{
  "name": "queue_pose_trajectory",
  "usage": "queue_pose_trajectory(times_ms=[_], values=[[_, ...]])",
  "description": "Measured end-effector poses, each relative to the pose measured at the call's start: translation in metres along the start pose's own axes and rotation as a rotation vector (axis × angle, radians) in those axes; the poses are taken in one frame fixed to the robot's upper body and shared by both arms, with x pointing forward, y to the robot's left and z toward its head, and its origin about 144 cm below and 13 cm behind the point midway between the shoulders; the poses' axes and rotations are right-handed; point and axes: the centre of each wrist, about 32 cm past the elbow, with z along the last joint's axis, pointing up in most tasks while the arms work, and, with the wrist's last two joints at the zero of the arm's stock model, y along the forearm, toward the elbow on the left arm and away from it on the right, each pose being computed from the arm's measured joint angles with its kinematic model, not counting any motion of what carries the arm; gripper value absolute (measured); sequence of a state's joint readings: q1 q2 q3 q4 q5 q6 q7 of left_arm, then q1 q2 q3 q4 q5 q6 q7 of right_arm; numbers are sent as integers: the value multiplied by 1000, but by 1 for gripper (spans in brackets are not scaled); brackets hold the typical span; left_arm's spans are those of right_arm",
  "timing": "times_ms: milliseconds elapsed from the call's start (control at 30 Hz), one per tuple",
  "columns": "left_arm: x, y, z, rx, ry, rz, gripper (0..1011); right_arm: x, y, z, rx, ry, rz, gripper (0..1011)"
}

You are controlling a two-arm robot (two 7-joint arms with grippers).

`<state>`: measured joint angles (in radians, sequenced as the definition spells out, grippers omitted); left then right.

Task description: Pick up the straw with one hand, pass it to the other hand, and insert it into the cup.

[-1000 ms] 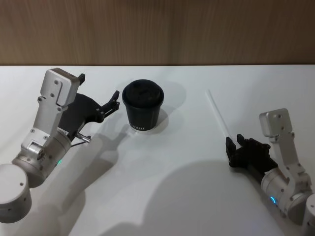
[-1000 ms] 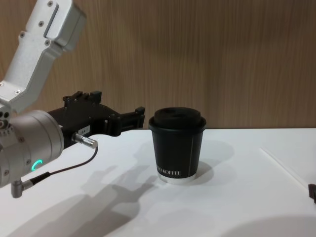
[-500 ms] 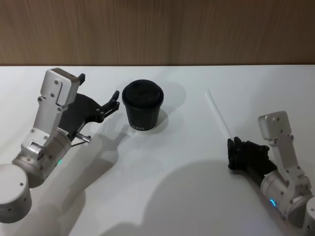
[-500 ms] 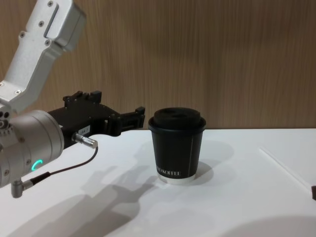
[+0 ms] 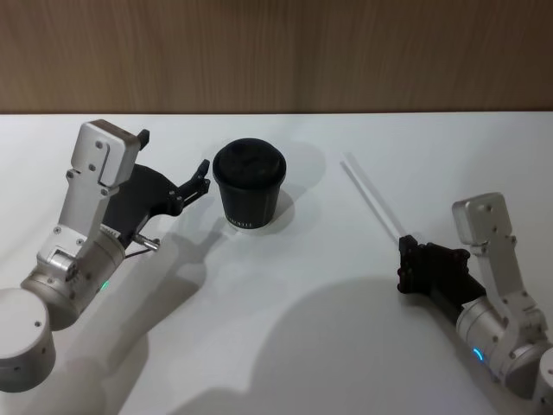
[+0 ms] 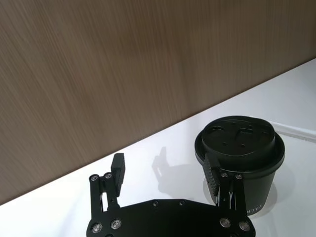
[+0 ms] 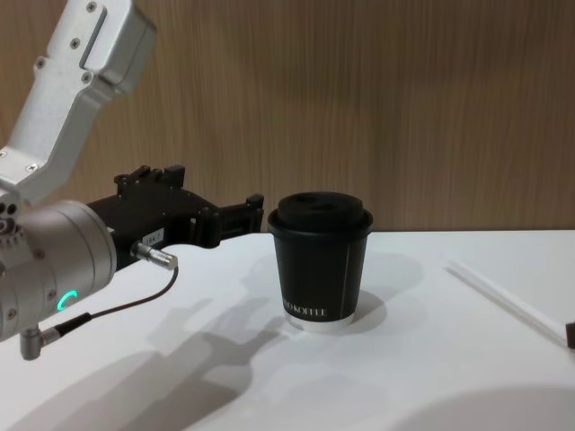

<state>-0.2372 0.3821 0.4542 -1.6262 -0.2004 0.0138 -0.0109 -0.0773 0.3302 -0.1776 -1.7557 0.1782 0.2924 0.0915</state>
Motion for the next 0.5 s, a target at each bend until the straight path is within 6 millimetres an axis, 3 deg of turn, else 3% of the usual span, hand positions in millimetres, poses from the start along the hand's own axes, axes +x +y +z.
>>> queue_pose_trajectory(times_ms=[500], values=[[0,0,0,0,0,0,1003,9,-1,15,157,-9,12,8]])
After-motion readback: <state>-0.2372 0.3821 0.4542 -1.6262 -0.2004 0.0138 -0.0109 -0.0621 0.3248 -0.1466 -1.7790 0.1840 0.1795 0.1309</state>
